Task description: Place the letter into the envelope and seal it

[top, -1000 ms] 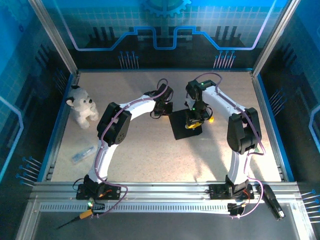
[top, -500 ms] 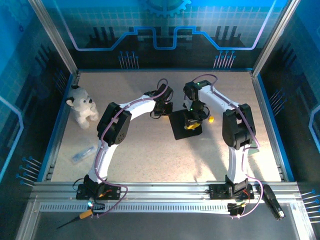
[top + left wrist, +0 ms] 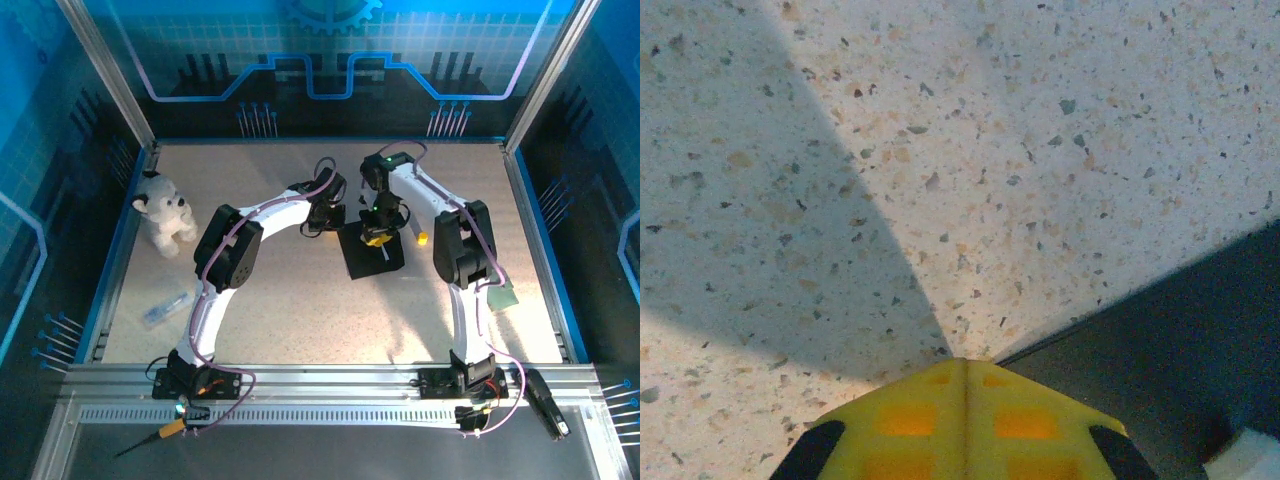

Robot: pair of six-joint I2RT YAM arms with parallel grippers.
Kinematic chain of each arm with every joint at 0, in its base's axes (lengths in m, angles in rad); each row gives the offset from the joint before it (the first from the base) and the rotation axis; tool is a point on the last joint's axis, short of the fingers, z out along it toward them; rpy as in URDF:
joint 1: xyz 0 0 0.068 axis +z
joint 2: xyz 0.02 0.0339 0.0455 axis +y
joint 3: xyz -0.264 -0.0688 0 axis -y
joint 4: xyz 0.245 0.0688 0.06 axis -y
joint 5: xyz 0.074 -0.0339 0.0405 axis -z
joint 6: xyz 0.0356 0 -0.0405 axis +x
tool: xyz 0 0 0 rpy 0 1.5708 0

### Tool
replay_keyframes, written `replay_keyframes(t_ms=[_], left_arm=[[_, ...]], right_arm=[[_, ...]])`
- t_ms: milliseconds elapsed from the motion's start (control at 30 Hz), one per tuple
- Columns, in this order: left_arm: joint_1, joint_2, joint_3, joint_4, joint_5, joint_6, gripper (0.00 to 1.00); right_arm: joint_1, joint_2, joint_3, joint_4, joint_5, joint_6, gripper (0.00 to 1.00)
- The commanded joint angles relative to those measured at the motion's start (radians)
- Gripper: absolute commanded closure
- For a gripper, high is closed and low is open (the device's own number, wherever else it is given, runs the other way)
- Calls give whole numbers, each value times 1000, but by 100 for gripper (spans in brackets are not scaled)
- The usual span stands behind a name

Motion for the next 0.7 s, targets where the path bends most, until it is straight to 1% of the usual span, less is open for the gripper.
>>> replay_keyframes(t_ms=[0, 167, 400, 533, 667], left_arm=[[2, -2, -19, -32, 18, 24, 100], [2, -4, -29, -29, 16, 21, 100], [3, -5, -41, -32, 9, 26, 100], [2, -10, -46, -32, 7, 25, 100], [2, -13, -43, -33, 5, 28, 100]], right_arm=[[-11, 57, 15, 35, 50, 38, 98], [-15, 33, 61, 48, 54, 54, 98], [-17, -83, 66, 82, 44, 76, 98], [-22, -156, 68, 62, 46, 71, 98], [-25, -202, 63, -2, 31, 45, 98]])
